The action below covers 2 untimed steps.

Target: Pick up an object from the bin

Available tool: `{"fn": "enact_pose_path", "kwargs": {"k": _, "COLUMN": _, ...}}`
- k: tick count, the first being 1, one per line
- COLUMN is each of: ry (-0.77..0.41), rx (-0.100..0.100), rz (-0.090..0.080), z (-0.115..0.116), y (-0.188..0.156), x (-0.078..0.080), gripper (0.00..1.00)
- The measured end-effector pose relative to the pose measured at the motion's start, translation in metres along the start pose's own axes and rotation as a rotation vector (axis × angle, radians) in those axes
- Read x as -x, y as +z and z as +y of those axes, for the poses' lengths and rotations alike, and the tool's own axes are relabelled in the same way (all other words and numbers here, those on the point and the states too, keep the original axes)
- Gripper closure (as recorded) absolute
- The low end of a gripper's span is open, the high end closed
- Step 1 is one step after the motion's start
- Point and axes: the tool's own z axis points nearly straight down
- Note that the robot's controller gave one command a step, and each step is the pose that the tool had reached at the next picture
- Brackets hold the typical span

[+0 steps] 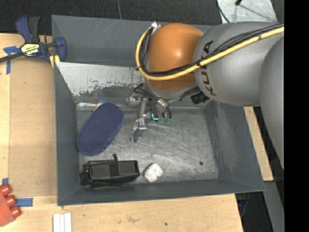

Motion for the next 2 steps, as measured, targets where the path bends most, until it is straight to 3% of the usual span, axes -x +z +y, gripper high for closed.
{"fn": "enact_pose_path", "kwargs": {"k": 1, "ry": -0.137, "rx": 0.001, "rz": -0.016, "z": 0.0382, "y": 0.1037, "x": 0.0468, "gripper": 0.0}}
{"fn": "enact_pose_path", "kwargs": {"k": 2, "ry": -0.134, "rx": 0.004, "rz": -0.025, "z": 0.0381, "y": 0.1, "x": 0.0487, "gripper": 1.0}}
